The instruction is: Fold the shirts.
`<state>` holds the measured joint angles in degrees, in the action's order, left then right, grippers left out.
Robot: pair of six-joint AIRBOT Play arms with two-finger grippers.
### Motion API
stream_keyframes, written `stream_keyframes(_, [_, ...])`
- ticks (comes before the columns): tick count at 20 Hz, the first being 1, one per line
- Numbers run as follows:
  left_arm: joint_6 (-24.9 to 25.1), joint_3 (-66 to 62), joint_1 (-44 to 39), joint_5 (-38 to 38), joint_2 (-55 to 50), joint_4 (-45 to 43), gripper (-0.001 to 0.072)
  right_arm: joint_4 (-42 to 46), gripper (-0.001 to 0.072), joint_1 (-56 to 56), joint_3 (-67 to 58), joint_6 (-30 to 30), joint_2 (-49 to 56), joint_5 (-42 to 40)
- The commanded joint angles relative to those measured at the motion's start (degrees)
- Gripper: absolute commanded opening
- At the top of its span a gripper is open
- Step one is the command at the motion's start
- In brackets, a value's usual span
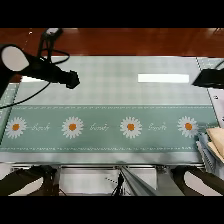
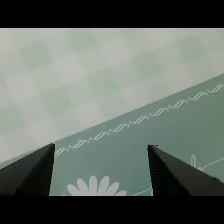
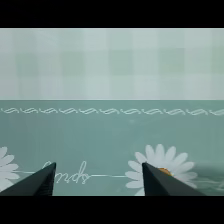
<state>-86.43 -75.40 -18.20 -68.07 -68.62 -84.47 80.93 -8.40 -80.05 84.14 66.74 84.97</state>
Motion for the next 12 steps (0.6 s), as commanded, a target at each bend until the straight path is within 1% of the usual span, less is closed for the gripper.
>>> stream_keyframes(1, [-7.6, -0.4, -3.7, -5.5, -0.8, -8.5, 0.0720, 3.9, 0.0607, 9.4, 0.0, 2.7, 6.2, -1.5])
stream_keyframes(4, [-7.6, -0.4, -3.7, -5.5, -0.7, -8.6, 0.0720, 6.7, 0.0606, 11.8, 0.0, 2.0, 6.5, -3.1])
stream_keyframes(12, [-7.5, -0.4, -3.7, -5.5, -0.7, -8.5, 0.0720, 5.6, 0.0604, 11.7, 0.0, 2.0, 6.2, -2.5])
